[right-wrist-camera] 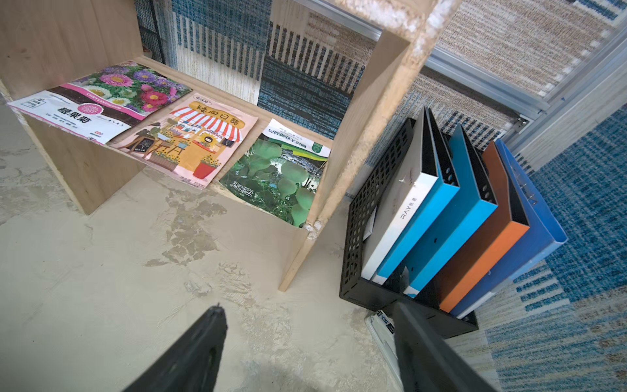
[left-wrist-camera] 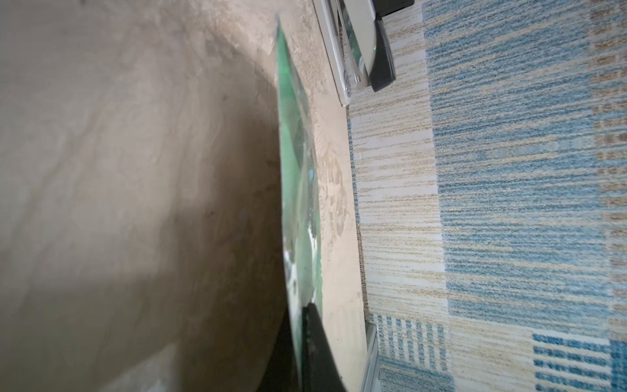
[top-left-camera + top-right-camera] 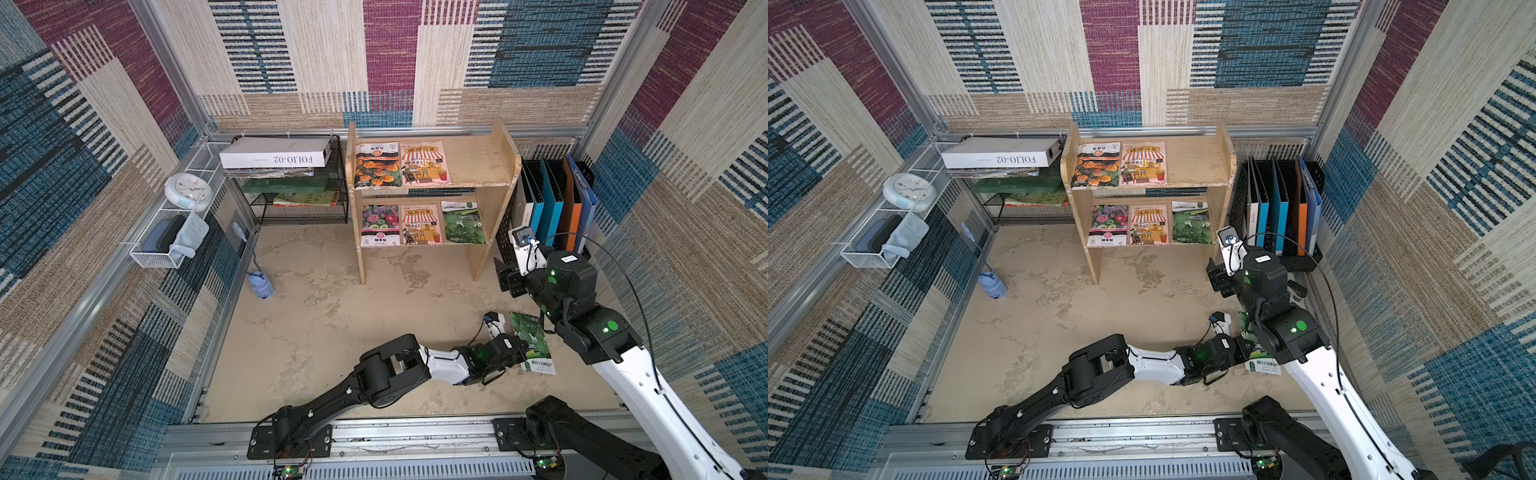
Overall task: Take the seed bag off the shelf
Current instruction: Place the seed packet at the center of the board.
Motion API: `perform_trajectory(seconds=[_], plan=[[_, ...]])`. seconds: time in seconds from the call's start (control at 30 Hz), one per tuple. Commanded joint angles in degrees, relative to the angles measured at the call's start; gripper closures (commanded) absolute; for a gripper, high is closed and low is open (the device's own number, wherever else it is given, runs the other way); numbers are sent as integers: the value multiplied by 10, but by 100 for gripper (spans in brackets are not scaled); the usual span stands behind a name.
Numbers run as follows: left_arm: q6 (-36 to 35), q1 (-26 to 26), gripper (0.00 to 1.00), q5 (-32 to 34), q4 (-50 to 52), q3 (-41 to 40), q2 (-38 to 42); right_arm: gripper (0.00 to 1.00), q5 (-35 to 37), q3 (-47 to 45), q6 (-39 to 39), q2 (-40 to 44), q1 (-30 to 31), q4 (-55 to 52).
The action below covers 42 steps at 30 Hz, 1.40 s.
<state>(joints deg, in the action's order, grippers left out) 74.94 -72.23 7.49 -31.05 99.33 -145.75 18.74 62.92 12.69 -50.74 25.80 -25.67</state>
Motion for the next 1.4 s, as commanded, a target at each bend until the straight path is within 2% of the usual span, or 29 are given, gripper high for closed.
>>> perform_trajectory(seconds=[0.0,0.67,0.77,0.9,1.0,1.07,1.17,1.37], plan=[[3,-1,100,2,26,2,-1,19,-5,-1,-10,-2,1,19],[-4,2,100,1,53,9,-1,18,-8,-6,-7,-12,1,18],[-3,2,79,0,52,9,-1,18,-9,-6,-7,-14,1,16],[-2,3,43,0,61,5,4,18,-10,-6,-8,-14,1,15],[-5,3,27,2,88,4,14,18,-8,-4,-7,-14,1,12],[-9,3,22,6,124,6,24,18,-7,-5,-7,-12,1,12],[-16,3,16,19,232,25,45,18,-6,-5,-7,-11,1,10],[-56,2,9,45,494,135,54,17,-3,-9,-7,-7,1,8]])
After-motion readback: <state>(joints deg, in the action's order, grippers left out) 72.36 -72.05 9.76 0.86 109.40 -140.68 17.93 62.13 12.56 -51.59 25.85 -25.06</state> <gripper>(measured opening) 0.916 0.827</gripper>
